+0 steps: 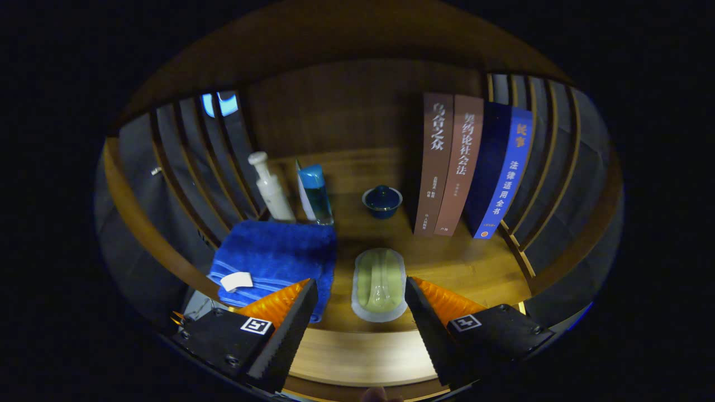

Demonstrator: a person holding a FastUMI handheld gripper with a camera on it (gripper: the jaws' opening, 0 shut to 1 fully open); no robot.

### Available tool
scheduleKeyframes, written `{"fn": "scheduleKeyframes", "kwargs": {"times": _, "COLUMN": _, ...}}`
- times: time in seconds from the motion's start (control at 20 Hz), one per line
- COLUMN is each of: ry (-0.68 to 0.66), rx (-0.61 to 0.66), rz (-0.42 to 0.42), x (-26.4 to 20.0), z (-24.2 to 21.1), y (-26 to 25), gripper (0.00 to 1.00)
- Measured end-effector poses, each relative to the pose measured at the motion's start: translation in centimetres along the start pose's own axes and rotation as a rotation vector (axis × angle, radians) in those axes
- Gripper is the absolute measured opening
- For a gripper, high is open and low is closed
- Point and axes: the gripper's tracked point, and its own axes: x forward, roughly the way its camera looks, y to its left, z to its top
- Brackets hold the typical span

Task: Pull open the drawer, take out the items inside it, and place them on the countertop above the cabinet.

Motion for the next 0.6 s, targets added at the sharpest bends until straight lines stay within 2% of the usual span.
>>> {"fn": "scheduleKeyframes", "kwargs": {"times": 0.25, "ry": -0.249, "rx": 0.061, "rz": 0.038, "x": -7.2, "z": -0.6, "y": 0.0, "gripper": 1.00}}
{"fn": "scheduleKeyframes", "kwargs": {"times": 0.6, "ry": -0.615, "rx": 0.025, "rz": 0.112, "x": -17.3, "z": -4.3, "y": 0.0, "gripper": 0.99}}
